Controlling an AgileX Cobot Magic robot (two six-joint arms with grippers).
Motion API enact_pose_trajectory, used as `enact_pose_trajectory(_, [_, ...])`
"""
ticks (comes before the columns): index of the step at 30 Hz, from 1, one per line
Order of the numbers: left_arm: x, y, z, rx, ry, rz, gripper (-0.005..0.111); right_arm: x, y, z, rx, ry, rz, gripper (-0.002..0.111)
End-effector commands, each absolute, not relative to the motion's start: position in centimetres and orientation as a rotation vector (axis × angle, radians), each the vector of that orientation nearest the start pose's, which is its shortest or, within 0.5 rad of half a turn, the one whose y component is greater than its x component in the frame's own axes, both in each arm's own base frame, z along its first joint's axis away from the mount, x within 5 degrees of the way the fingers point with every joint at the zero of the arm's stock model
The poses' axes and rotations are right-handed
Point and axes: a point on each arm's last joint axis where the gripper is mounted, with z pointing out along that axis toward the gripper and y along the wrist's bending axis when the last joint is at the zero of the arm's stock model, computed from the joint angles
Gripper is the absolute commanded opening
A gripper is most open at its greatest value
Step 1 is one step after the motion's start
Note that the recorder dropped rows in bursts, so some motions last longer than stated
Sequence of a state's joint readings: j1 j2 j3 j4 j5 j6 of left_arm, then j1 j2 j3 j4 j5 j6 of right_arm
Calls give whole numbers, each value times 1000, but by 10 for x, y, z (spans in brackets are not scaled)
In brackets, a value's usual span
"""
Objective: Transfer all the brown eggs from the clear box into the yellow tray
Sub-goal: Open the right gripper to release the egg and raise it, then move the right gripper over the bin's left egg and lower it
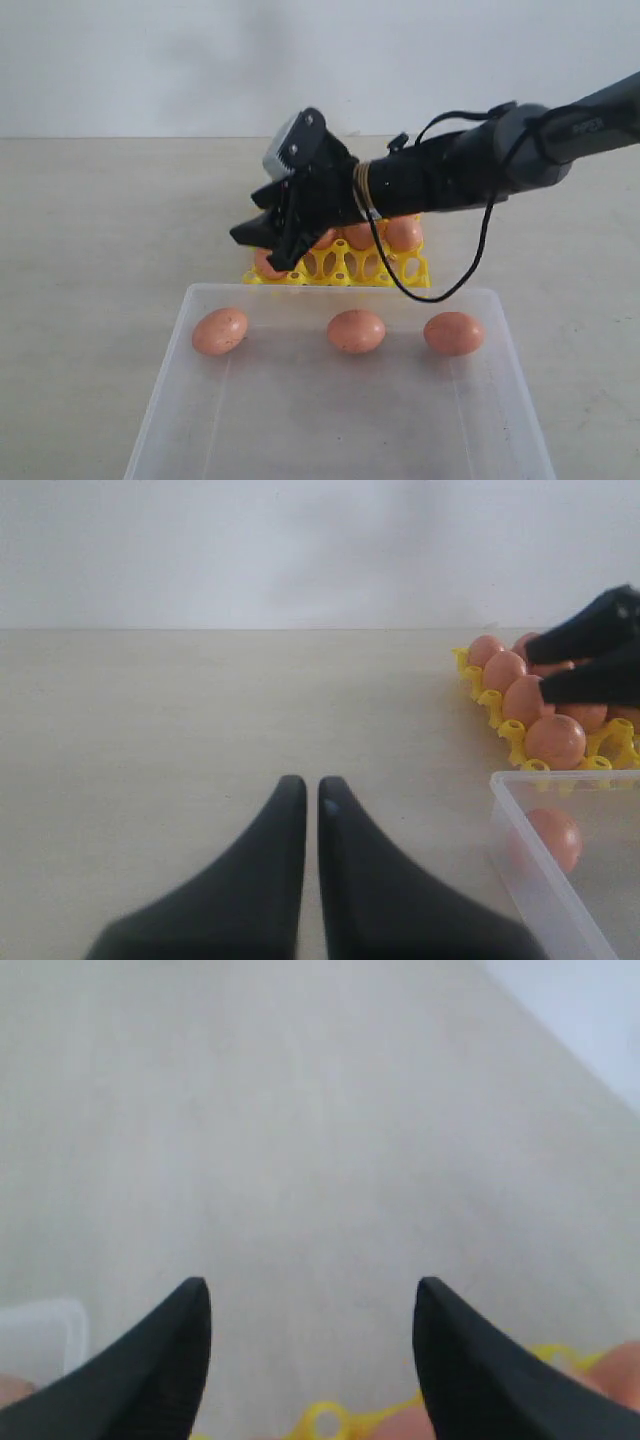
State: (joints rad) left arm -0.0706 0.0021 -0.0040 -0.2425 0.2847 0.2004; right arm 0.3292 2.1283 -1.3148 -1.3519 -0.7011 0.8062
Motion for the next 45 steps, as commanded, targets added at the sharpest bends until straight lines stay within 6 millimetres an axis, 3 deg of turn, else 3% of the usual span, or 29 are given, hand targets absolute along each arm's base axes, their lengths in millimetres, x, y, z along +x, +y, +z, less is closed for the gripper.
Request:
enact_pose_trajectory(1, [54, -10, 188, 92, 1760, -140, 4, 395, 185, 239, -893, 1748, 565, 54])
enact_pose_trajectory(3, [54, -10, 188, 92, 1760, -140, 4, 384, 175, 263, -932, 1816, 457, 54])
enact_pose_trajectory(4, [54, -10, 188, 92, 1760, -140, 4, 378, 171, 276, -837, 1855, 498, 54])
enact_pose_trajectory(5, [54, -10, 188, 92, 1760, -140, 4, 373, 166, 280, -774, 1882, 531, 54])
enact_pose_trajectory(8, [54, -10, 188, 92, 1760, -140, 4, 358, 158, 295, -798, 1844, 542, 54])
enact_pose_trajectory(11, [54, -10, 188, 92, 1760, -140, 4, 356, 150, 300, -910, 1756, 336, 53])
enact_pose_trajectory(12, [54, -10, 188, 92, 1760, -140, 4, 365, 135, 300, -894, 1737, 66, 47])
enact_pose_trajectory(13, [54, -10, 188, 92, 1760, -140, 4, 370, 126, 301, -859, 1740, -77, 43])
enact_pose_trajectory(14, [54, -10, 188, 92, 1760, -140, 4, 379, 94, 308, -696, 1761, -498, 29])
enact_pose_trajectory(15, [54, -10, 188, 92, 1760, -140, 4, 380, 77, 312, -579, 1772, -710, 24])
enact_pose_trajectory(16, [54, -10, 188, 92, 1760, -140, 4, 373, 38, 321, -315, 1781, -1095, 12])
enact_pose_trajectory(17, [54, -10, 188, 92, 1760, -140, 4, 368, 23, 322, -204, 1806, -1173, 7])
enact_pose_trajectory(18, [54, -10, 188, 92, 1760, -140, 4, 356, -15, 313, 73, 2010, -1167, 0])
enact_pose_trajectory(19, [54, -10, 188, 92, 1760, -140, 4, 345, -40, 290, 149, 2337, -1026, 0])
enact_pose_trajectory(20, [54, -10, 188, 92, 1760, -140, 4, 337, -47, 275, 99, 2563, -893, 0])
enact_pose_trajectory(21, [54, -10, 188, 92, 1760, -140, 4, 318, -48, 256, -47, 2928, -453, 0])
enact_pose_trajectory(22, [54, -10, 188, 92, 1760, -140, 4, 309, -40, 251, -109, 3043, -121, 0])
enact_pose_trajectory(23, [54, -10, 188, 92, 1760, -140, 4, 305, -18, 252, -289, 3002, 424, 0])
enact_pose_trajectory(24, [54, -10, 188, 92, 1760, -140, 4, 308, -7, 257, -380, 2889, 612, 0])
enact_pose_trajectory(25, [54, -10, 188, 92, 1760, -140, 4, 314, 15, 268, -514, 2656, 863, 0])
enact_pose_trajectory(26, [54, -10, 188, 92, 1760, -140, 4, 317, 28, 274, -607, 2537, 937, 0])
enact_pose_trajectory(27, [54, -10, 188, 92, 1760, -140, 4, 316, 55, 280, -890, 2327, 964, 0])
enact_pose_trajectory(30, [54, -10, 188, 92, 1760, -140, 4, 306, 95, 277, -1369, 2095, 850, 5])
enact_pose_trajectory(34, [54, -10, 188, 92, 1760, -140, 4, 302, 148, 255, -1713, 2003, 445, 37])
enact_pose_trajectory(38, [54, -10, 188, 92, 1760, -140, 4, 299, 208, 242, -1650, 1920, 274, 61])
enact_pose_trajectory(43, [54, -10, 188, 92, 1760, -140, 4, 287, 259, 223, -1842, 1598, 130, 59])
enact_pose_trajectory(45, [54, -10, 188, 92, 1760, -140, 4, 285, 270, 207, -1892, 1574, 123, 59])
